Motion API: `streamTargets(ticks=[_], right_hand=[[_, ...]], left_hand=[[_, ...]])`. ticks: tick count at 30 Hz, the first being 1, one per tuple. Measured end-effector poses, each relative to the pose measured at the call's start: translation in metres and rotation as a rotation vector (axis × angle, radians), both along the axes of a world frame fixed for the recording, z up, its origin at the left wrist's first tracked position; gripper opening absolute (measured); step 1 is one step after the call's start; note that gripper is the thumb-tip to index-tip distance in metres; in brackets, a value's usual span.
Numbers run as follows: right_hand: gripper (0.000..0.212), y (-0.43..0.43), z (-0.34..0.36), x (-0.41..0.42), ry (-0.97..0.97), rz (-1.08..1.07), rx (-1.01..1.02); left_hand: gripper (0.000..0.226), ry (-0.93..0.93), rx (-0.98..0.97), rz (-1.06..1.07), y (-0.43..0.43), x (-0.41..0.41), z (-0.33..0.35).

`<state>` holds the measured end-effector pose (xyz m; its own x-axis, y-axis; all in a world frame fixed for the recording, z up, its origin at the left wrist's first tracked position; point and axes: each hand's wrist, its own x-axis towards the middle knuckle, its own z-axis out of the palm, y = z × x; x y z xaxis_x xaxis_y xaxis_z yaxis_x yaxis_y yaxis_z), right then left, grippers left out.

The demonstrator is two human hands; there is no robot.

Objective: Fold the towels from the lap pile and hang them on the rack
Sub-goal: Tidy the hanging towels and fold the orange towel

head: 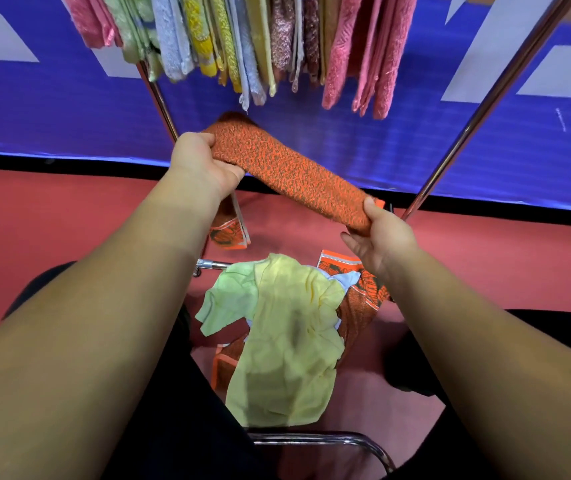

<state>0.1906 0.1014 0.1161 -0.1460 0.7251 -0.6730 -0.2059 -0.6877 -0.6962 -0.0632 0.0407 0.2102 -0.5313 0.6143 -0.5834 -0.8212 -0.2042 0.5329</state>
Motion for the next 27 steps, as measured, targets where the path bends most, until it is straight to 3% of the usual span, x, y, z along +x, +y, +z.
streamTargets(ticks=[5,15,19,24,27], right_hand=[[0.03,0.001,-0.012,0.004,-0.077,-0.075,-0.037],[0.018,-0.008,-0.015,0.002,-0.259,-0.05,-0.018],[0.024,-0.013,-0.01,-0.001,-0.124,0.063,-0.116],[0.01,-0.012,-0.001,0.002,0.126,0.145,-0.173],[0.012,-0.011,0.001,0.008,0.146,0.153,-0.162]], left_hand=[[0.028,0.054,-0.01,-0.019,0.002,0.01,0.0],[0.019,0.137,-0.064,-0.1,0.008,0.01,-0.004],[0.019,0.135,-0.051,-0.086,0.008,0.005,-0.003],[0.021,0.146,-0.032,-0.058,0.007,-0.001,-0.001],[0.021,0.15,-0.027,-0.054,0.008,0.0,0.0]])
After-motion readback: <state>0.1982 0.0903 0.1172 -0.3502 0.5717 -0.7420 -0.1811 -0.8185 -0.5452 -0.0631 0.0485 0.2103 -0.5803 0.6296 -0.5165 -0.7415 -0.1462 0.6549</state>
